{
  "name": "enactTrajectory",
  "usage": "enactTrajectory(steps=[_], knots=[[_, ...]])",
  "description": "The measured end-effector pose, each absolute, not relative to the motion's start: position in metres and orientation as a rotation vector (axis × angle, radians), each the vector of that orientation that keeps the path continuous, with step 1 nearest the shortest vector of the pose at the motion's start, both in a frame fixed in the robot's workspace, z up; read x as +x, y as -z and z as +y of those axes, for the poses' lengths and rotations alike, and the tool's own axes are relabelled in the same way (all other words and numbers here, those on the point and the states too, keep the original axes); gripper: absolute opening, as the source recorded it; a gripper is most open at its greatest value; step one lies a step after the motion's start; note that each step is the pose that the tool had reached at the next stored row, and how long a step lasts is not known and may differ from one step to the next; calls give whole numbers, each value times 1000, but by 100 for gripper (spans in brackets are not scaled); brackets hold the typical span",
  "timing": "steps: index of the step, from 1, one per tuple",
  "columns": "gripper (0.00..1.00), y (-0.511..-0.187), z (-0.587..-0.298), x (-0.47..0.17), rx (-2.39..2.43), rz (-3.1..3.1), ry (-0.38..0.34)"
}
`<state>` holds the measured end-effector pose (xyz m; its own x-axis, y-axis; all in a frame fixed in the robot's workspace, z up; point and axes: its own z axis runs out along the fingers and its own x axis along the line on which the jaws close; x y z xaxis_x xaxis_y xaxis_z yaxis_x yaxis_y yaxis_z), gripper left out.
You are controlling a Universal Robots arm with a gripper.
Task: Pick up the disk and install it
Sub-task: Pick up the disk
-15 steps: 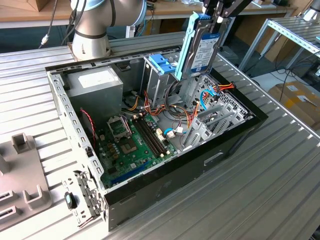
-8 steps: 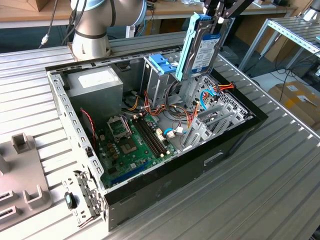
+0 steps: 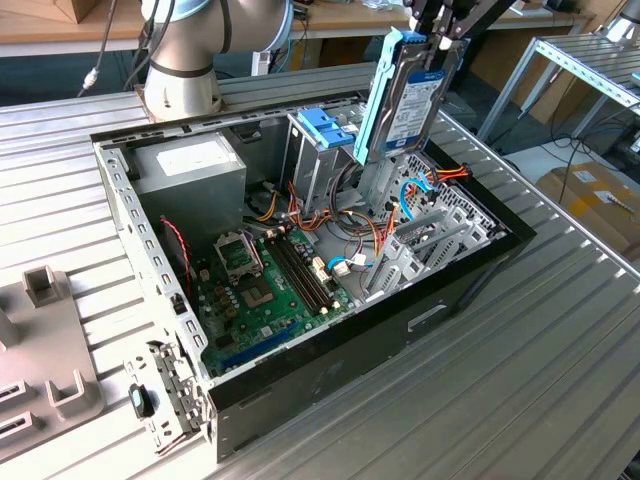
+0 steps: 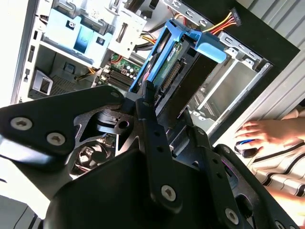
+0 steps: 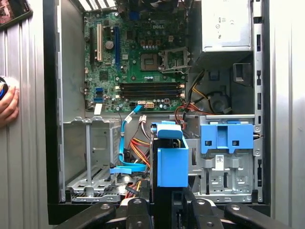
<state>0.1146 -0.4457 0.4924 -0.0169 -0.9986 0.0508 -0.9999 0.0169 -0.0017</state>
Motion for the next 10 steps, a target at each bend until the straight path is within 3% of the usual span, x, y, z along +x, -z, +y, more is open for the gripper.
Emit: enactTrajectory(steps=[10], knots=[[35,-492,-453,115,2178,-2215,-57]])
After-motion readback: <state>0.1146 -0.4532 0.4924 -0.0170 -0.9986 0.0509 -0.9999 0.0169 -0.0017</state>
